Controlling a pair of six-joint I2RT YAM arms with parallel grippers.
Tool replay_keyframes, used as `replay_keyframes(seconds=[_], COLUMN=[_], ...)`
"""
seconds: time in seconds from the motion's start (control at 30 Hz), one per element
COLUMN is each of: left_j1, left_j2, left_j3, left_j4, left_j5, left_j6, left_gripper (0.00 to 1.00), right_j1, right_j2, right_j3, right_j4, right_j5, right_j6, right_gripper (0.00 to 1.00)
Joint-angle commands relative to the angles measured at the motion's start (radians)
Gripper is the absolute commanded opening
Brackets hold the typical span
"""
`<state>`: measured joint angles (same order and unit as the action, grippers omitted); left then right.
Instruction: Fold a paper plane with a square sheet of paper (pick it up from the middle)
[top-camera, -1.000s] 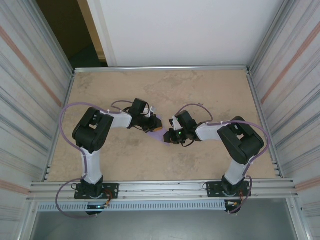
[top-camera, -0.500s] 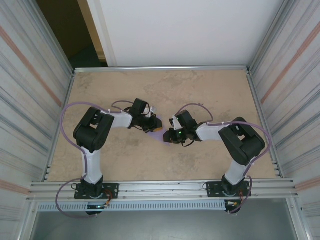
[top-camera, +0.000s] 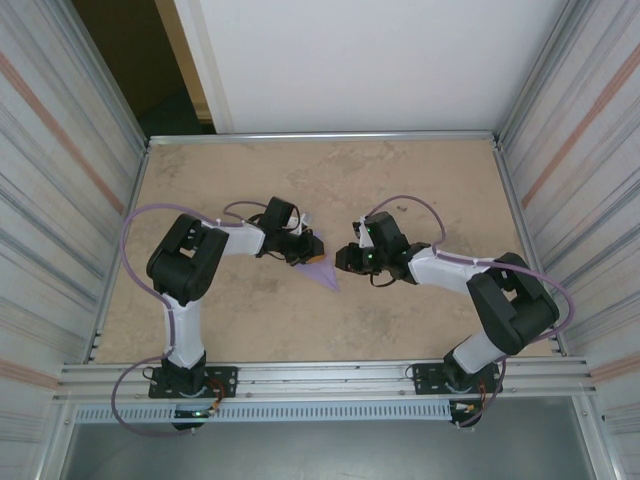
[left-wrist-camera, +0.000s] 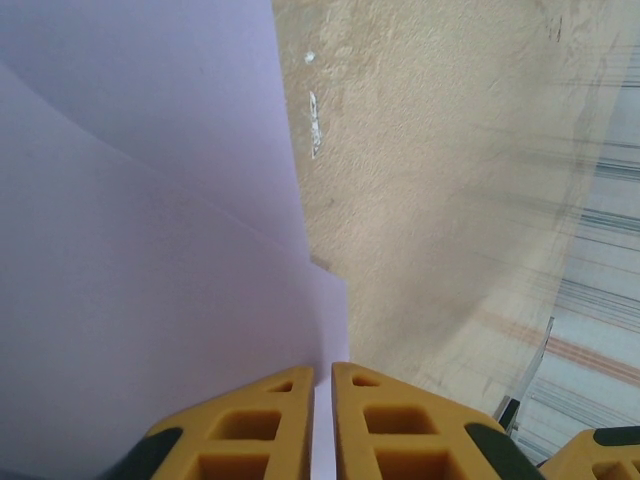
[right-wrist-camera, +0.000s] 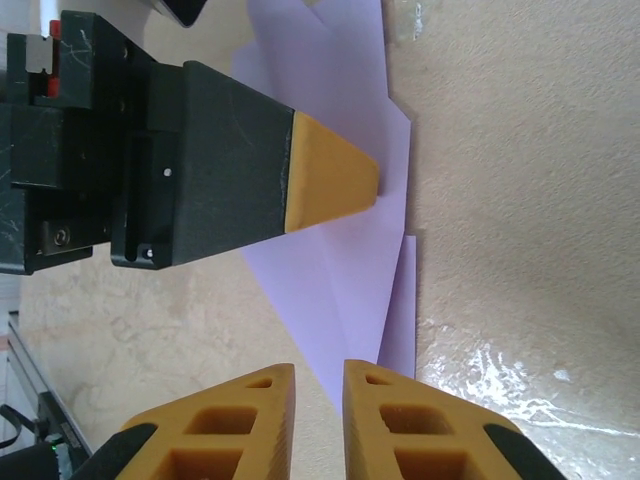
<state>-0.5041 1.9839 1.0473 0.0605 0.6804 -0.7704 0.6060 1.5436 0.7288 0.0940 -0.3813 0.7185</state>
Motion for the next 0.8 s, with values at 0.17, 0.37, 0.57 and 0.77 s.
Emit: replay_keyframes(seconds=[0.17, 0.37, 0.57, 0.77], left_j1=[-0.001, -0.001, -0.001, 0.002], left_j2=[0.038, 0.043, 0.048, 0.052], left_j3=[0.012, 0.01, 0.012, 0.027], left_j4=[-0.066, -0.092, -0.117, -0.162], left_j5=[-0.034, -0.052, -0.063, -0.087], left_j6=[0.025, 0.025, 0.028, 0.034], left_gripper=[0.13, 0.13, 0.12, 0.12], right_j1=[0.054, 0.079, 0.077, 0.078], right_j2=[0.078, 0.168, 0.226, 0.251], right_j3=[0.086, 0.145, 0.17, 0.169], right_j4=[-0.083, -0.099, -0.111, -0.135], right_j5=[0.009, -0.012, -0.027, -0.03], right_j6=[-0.037, -0.042, -0.045, -0.049], right_gripper=[0.12, 0.09, 0.08, 0.07])
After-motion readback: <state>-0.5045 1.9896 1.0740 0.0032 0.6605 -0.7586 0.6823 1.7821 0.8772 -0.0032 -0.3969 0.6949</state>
